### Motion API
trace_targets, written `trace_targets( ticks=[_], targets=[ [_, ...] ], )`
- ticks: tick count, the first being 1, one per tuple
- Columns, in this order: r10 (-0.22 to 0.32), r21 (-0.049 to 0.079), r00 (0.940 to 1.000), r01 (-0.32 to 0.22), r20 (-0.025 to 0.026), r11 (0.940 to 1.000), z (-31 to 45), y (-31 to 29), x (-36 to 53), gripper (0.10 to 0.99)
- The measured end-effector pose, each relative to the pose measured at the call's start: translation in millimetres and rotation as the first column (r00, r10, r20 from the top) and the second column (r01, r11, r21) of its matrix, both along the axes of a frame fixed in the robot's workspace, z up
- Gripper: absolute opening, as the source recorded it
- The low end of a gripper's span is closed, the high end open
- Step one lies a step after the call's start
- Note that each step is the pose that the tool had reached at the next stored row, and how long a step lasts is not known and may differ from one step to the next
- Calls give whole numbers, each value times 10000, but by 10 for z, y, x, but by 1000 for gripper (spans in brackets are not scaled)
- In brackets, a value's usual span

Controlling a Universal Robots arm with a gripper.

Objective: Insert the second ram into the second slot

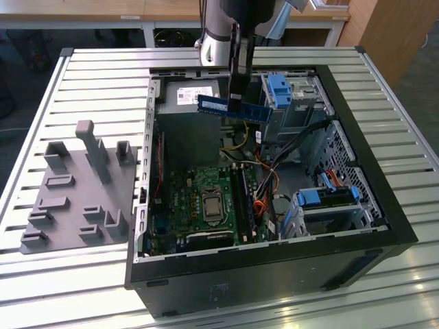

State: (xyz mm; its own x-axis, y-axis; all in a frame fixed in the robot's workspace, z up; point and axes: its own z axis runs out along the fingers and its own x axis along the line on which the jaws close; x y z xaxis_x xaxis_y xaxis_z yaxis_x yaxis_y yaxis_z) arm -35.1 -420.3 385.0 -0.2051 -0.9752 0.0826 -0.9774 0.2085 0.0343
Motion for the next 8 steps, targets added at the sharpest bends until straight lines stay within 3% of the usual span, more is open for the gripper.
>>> trace_targets(
  ticks=[8],
  targets=[
    [-372, 1, 9993, 372, 0, 9993, 0, 0, 0, 137]
  ],
)
